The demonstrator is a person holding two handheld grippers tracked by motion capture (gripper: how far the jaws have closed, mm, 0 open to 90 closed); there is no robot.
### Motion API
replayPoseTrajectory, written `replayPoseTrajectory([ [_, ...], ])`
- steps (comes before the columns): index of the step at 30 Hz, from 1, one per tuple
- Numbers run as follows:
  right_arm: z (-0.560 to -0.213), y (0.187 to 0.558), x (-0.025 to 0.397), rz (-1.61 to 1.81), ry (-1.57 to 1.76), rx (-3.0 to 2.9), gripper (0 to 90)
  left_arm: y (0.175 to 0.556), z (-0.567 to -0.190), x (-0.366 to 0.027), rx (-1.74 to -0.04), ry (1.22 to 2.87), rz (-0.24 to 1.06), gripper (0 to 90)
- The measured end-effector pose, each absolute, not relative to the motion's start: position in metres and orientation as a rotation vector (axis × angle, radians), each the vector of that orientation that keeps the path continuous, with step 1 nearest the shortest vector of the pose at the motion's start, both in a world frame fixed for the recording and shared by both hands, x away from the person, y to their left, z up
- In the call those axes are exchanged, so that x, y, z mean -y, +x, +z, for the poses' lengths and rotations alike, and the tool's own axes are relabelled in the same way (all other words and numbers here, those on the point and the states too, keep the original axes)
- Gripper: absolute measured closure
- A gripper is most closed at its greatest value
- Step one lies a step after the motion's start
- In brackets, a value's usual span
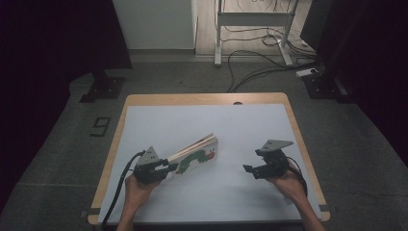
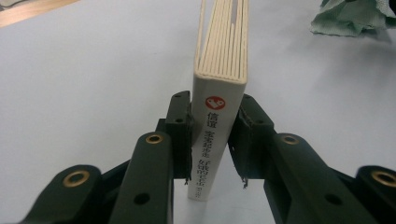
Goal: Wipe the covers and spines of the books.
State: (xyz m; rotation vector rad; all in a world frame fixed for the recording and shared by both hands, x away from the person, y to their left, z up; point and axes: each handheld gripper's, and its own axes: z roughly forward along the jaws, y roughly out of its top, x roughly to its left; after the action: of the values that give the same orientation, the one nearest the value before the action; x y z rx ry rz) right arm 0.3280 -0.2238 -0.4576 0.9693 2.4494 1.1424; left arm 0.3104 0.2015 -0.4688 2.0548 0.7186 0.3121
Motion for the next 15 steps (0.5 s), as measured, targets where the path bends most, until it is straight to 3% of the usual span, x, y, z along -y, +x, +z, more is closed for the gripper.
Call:
replayPoseTrajectory([
  [15,-0.465,0.308,0.276,1.028,1.124,-2.405,14.5,0.310,-0.471,-0.203,-0.738,2.030,0.289,68.8],
])
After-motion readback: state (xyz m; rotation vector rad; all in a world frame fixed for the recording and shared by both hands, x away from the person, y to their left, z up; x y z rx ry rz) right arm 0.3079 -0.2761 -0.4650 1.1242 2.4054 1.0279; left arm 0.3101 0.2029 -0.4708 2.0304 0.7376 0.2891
